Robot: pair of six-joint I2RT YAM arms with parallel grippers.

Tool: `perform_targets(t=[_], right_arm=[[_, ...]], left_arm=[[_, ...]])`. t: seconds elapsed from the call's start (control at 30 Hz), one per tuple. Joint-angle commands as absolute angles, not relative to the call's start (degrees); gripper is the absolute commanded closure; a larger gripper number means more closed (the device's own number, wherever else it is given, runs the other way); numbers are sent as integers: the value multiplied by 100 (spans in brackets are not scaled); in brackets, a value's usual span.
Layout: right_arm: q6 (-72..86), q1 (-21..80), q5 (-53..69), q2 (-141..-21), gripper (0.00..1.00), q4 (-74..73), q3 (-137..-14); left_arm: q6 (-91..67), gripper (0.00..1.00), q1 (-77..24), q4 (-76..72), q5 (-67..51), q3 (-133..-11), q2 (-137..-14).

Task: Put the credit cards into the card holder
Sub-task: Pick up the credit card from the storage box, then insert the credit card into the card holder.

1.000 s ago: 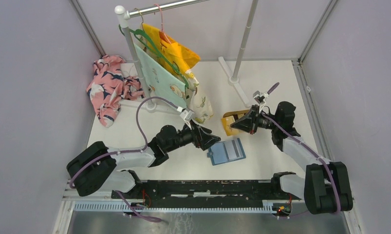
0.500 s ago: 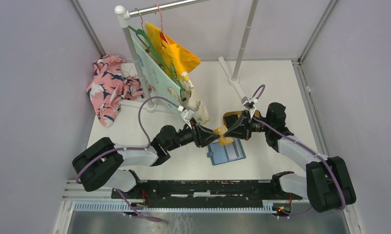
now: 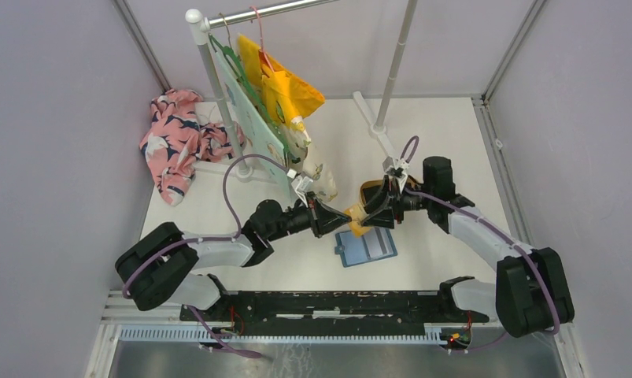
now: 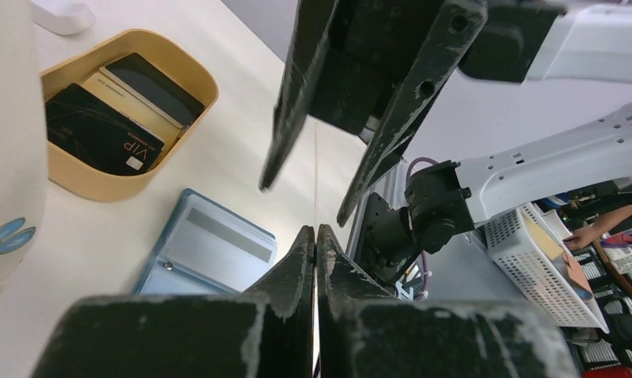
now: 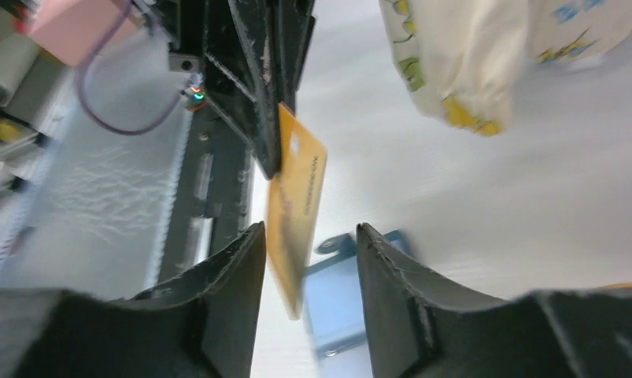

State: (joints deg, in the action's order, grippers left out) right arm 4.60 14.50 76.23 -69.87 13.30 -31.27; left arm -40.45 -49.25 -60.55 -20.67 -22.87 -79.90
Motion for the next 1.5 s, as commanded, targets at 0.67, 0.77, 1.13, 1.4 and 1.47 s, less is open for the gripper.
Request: perform_targets(t=[0.67, 0.77, 1.13, 1.4, 1.47], right_arm=[[-8593, 1494, 3951, -6630, 41, -4034, -3420], [-8591, 1494, 3788, -6697, 41, -3987, -3376], [-8504, 1609, 3358, -6970, 42, -3754, -3152], [-8379, 1968, 3190, -7305, 44, -3665, -3107], [-8361, 2023, 3199, -7317, 44, -3644, -3096]], left_arm=[[-4855, 98, -4730, -5330, -3027, -2044, -8279], [-5173, 98, -4702, -5877, -3154, -2048, -8716], [-5919, 98, -4667, -7170, -3071, -2200, -10153], [-6100, 98, -4601, -7519, -2916, -2106, -10541], [-6191, 98, -4546, -7661, -2949, -2077, -10631]])
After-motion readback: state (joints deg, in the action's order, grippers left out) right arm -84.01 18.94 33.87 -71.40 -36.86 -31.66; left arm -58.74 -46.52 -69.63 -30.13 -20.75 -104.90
